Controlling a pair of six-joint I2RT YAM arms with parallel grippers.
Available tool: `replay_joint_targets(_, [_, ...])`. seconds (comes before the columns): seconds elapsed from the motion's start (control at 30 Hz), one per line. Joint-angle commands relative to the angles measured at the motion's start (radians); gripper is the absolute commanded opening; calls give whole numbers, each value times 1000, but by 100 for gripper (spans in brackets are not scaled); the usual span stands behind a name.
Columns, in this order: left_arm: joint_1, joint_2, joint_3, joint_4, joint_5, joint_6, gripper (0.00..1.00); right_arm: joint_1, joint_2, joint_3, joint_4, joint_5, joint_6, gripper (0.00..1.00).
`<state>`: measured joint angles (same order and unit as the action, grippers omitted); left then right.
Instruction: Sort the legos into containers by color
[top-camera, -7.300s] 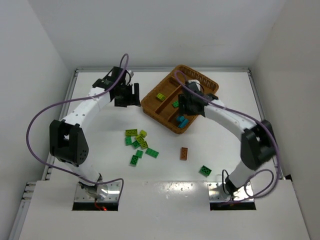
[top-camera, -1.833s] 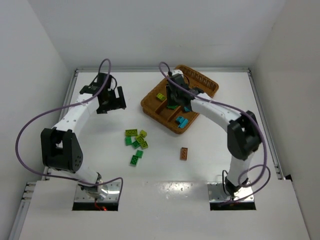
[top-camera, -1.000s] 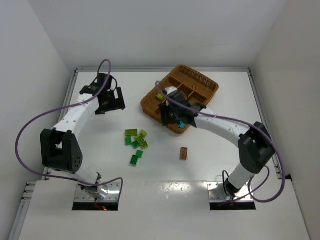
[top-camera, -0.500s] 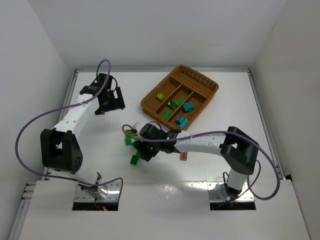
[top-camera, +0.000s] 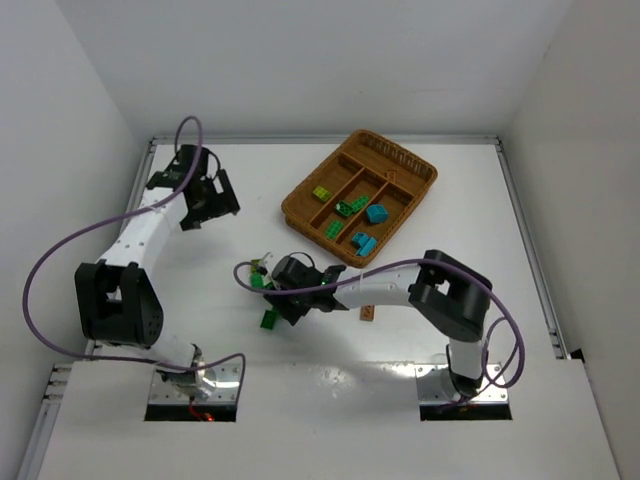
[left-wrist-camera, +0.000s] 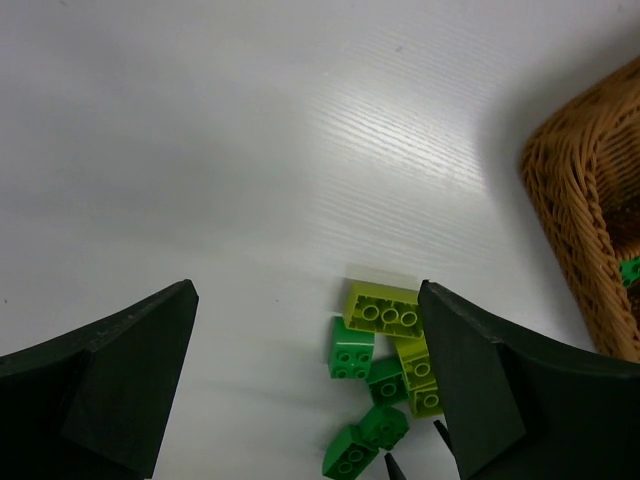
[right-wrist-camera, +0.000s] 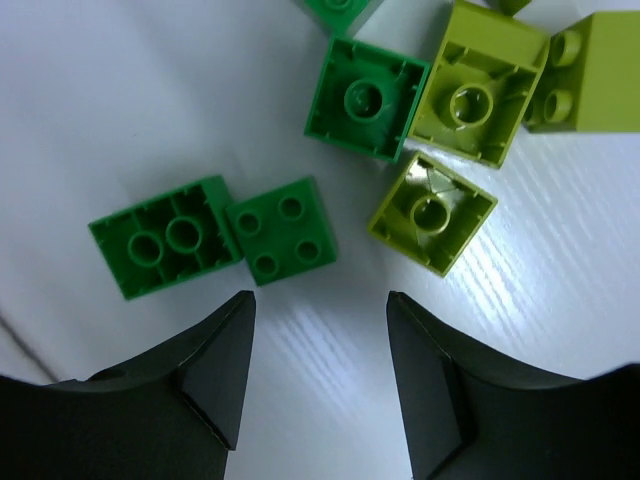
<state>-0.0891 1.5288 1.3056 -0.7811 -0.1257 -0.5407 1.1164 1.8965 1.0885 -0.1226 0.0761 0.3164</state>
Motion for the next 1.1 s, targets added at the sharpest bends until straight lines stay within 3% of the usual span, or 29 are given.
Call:
replay_joint_targets(0.0, [80,-41,11,0,18,-53,99,6,44,51,90,48,-36,56])
replay_joint_targets(0.13, [133,-32,23,-18,76,-53,99,6,76,86,101,39,-63,58])
replay_joint_targets(0.5, [143,-21,23,-18,118,-35,99,16,147,162,109,74,-88,58])
replay_joint_targets(0.63, [143,-21,23,-18,118,-35,99,16,156,162,98,99,-88,46])
replay_joint_targets(0.77, [143,-21,23,-18,127,-25,99,16,75,134,78,164,-57,25])
replay_joint_targets(0.97, [143,-44,-2,26,127,-2,99,-19,-65,125,-53,289,50,24])
replay_joint_targets(1.07, [56,-44,-2,26,39,-2,99,-114,-154,76,-84,309,136,22])
